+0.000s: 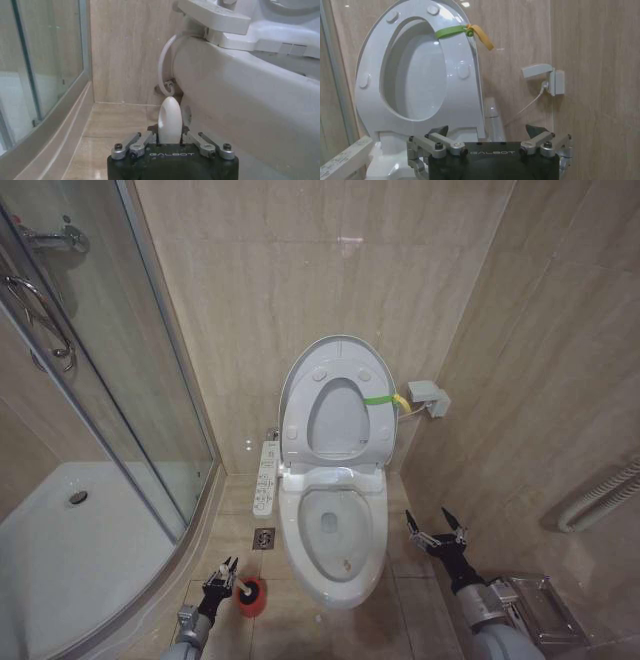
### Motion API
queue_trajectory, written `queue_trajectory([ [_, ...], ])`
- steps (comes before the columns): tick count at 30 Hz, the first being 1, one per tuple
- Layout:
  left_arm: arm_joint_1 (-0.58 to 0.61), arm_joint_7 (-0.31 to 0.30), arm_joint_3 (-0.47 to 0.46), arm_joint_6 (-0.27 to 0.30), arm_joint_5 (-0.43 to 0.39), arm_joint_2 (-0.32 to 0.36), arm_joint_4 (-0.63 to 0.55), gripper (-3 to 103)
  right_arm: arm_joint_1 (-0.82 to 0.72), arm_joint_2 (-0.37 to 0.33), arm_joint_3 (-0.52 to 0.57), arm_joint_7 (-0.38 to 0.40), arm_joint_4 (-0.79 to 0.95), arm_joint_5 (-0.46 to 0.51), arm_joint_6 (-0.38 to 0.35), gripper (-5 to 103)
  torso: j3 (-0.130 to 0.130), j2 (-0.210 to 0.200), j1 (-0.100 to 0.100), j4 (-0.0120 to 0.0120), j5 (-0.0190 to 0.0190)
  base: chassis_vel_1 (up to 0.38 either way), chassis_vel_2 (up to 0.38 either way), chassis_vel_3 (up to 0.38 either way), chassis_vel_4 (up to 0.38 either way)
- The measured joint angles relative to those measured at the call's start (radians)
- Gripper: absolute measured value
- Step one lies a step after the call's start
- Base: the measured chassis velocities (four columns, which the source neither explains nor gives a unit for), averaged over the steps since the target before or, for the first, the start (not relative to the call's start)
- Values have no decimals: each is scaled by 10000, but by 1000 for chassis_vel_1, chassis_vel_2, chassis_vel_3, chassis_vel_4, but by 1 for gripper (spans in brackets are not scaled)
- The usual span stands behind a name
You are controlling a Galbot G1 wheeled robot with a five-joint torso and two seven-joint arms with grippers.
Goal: Open the toilet lid, clean the toilet bowl with a toilet brush, close the toilet lid, and flush.
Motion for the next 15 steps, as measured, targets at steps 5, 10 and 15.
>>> queue_trajectory([
  [5,18,-2,-72,4,86,46,55,24,1,-1,0,0,0,0,0,100,0,0,0,3,2,0,0,0,0],
  [10,18,-4,-100,10,156,4,68,52,1,0,0,0,0,0,0,100,0,0,0,2,3,0,0,0,0],
  [15,17,-29,-99,11,239,-60,62,52,1,0,0,0,0,0,0,100,0,0,0,2,3,0,0,0,0],
])
